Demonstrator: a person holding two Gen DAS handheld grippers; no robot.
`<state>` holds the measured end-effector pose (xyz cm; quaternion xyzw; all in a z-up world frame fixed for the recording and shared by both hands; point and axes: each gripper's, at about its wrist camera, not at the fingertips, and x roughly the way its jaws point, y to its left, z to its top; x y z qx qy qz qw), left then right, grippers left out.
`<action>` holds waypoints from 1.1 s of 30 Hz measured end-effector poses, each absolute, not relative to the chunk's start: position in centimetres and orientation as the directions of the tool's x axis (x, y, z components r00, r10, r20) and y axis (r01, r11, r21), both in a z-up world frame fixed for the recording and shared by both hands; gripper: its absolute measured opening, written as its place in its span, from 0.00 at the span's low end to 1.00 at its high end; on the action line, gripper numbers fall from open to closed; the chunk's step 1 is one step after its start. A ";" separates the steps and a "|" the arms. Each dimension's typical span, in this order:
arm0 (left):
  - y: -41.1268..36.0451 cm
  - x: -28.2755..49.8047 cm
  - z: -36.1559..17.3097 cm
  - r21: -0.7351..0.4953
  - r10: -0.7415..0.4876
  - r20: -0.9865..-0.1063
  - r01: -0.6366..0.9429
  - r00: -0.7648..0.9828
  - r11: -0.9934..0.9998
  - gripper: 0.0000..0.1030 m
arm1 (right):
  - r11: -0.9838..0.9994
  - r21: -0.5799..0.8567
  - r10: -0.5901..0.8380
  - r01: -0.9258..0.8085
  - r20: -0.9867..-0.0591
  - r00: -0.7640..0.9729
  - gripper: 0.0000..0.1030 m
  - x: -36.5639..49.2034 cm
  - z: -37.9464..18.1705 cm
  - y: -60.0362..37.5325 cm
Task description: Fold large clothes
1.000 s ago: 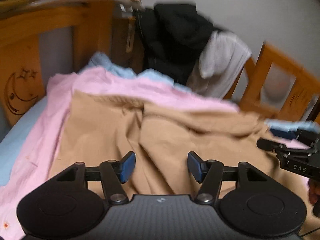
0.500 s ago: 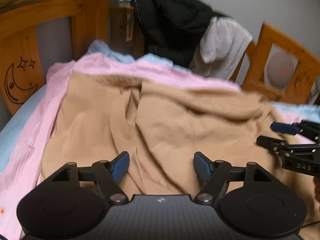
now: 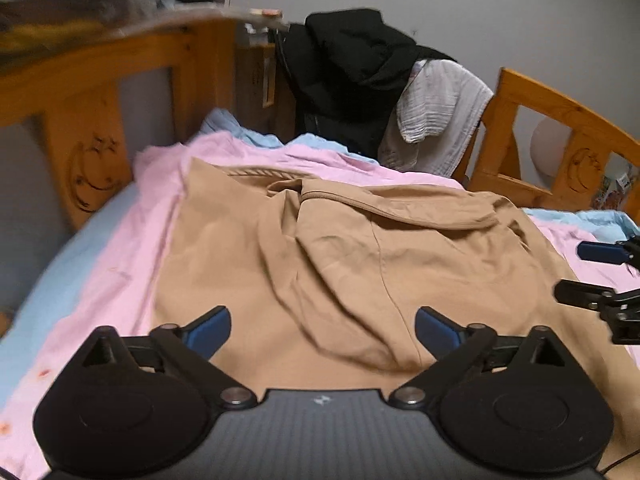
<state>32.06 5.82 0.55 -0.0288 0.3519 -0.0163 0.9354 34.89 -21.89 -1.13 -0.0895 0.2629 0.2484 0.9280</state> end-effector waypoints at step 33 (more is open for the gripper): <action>0.5 11.6 -1.7 -0.024 -0.160 -0.766 0.221 0.622 0.975 0.99 | 0.718 -0.276 0.216 -0.640 -0.785 0.581 0.99 11.1 -6.7 -22.3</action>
